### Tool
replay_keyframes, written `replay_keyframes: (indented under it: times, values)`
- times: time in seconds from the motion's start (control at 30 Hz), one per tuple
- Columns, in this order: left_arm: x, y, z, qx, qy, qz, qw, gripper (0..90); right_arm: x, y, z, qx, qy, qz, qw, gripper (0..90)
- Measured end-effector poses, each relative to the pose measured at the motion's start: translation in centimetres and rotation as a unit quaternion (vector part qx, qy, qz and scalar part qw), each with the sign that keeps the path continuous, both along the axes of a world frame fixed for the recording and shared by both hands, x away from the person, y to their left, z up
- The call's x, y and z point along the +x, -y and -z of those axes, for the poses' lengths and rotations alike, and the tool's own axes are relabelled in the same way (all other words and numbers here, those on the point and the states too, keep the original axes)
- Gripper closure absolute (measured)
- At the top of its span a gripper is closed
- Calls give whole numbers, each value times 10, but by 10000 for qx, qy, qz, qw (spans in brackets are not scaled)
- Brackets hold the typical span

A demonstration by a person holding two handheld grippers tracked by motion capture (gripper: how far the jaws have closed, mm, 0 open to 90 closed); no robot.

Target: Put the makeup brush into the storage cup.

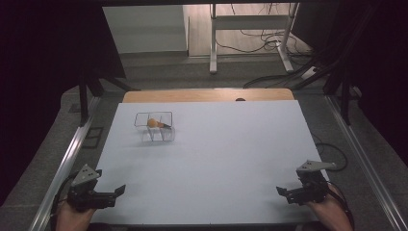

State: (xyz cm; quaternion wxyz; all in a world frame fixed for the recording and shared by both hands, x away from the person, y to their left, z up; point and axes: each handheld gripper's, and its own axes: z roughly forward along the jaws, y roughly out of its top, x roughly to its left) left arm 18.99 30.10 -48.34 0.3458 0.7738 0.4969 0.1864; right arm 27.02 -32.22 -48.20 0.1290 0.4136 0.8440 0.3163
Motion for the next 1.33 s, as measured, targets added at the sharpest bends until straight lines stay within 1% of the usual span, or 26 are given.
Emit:
replay_keyframes:
  times: [0.1,0.2,0.37,0.53,0.7,0.97,1.17,1.23,1.33]
  values:
    - [-1,-2,1,46,-8,-47,10000,0,0,0,0,0,-4,-4,10000,0]
    - [-2,-4,3,186,-67,-110,9997,0,0,0,0,-12,-7,-3,10000,0]
    - [-4,-9,6,232,-147,-183,9995,0,0,0,0,-8,-6,-1,10000,0]
    - [-6,-13,12,278,-278,-215,9990,0,0,0,0,-11,-8,-2,10000,0]
    - [-7,-18,18,291,-393,-272,9984,0,0,0,0,-17,-20,9,10000,0]
    - [-7,-25,29,168,-662,-316,9972,0,0,-1,1,-19,-27,6,10000,0]
    - [-5,-23,36,325,-920,-250,9949,0,0,-1,1,-40,-57,-3,10000,0]
    - [-5,-22,37,354,-940,-231,9947,0,0,-1,1,-54,-46,-20,10000,0]
    - [-4,-22,35,313,-906,-232,9951,0,0,-1,2,-73,-62,-26,10000,0]
